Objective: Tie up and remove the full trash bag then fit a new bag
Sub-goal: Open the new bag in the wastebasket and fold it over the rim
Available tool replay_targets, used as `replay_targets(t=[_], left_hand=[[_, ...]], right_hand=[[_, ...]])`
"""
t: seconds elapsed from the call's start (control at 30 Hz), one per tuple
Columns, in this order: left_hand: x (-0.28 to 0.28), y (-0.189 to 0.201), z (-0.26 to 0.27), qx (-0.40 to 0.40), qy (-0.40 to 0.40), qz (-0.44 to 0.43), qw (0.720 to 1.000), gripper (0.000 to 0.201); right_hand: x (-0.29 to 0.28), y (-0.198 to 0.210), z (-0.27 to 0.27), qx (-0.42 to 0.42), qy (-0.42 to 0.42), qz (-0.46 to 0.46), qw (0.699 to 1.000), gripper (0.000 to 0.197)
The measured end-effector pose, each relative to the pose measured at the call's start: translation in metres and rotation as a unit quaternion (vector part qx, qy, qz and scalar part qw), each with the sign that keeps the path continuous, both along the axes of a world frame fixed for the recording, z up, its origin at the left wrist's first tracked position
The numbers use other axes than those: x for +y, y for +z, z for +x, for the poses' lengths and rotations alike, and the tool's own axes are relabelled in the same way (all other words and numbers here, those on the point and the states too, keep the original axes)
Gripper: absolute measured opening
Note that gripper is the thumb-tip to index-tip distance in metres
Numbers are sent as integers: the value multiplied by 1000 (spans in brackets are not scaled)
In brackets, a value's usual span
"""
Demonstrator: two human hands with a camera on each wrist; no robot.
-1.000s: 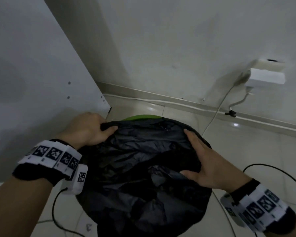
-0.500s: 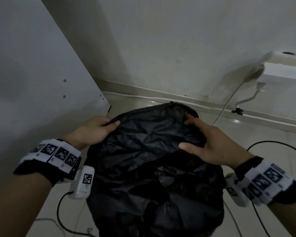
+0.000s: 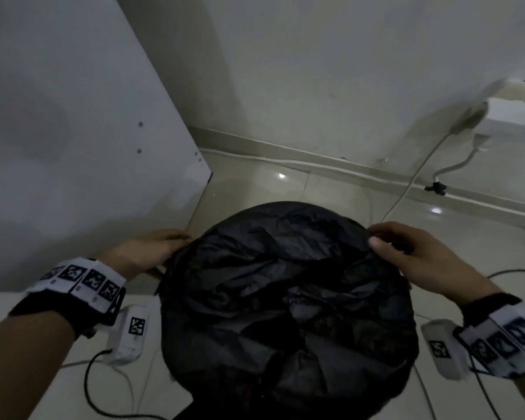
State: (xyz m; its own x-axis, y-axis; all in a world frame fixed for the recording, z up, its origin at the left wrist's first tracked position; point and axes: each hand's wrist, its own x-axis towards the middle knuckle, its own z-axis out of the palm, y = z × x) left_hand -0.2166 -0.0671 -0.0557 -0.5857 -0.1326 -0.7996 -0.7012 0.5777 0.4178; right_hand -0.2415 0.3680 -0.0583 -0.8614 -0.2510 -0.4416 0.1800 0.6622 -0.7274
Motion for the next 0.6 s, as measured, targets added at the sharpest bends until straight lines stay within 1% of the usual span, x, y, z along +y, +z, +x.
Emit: replay_targets(t=[0.07, 0.1, 0.13, 0.17, 0.2, 0.23, 0.27, 0.33, 0.37, 0.43, 0.47, 0.53, 0.57, 0.6], left_hand=[[-5, 6, 26, 4, 57, 51, 997, 39], [-7, 8, 40, 6, 78, 84, 993, 49], [-7, 9, 54, 1, 95, 115, 989, 62], [-6, 9, 68, -4, 109, 143, 984, 75], [-5, 8, 82, -7, 121, 162, 979, 86], [-4, 6, 95, -7, 134, 174, 976, 96], [-2, 4, 108, -6, 139, 183, 973, 101], [3, -1, 131, -10, 115, 201, 973, 102], [6, -2, 140, -12, 92, 210, 973, 100], [8, -6, 151, -11, 50, 234, 971, 94], [8, -8, 153, -10, 32, 249, 968, 90], [4, -14, 155, 2, 19, 280, 960, 78], [1, -18, 155, 11, 17, 296, 955, 73], [-3, -23, 155, 19, 16, 309, 951, 70]], right_hand=[[9, 2, 16, 38, -52, -10, 998, 49], [14, 2, 24, 41, -79, -2, 996, 49], [19, -1, 33, 37, -101, 10, 994, 52], [24, -2, 42, 26, -117, 16, 993, 61], [30, -6, 52, 2, -129, 15, 992, 74], [34, -10, 63, -33, -138, 5, 990, 87], [38, -13, 73, -81, -145, -11, 986, 93], [42, -16, 93, -174, -133, -50, 974, 94], [43, -19, 101, -202, -118, -68, 970, 95], [43, -24, 114, -235, -98, -109, 961, 99], [42, -26, 121, -241, -97, -133, 957, 97], [39, -32, 128, -237, -102, -186, 948, 82], [35, -34, 131, -231, -115, -217, 941, 68], [30, -36, 134, -224, -139, -249, 932, 45]])
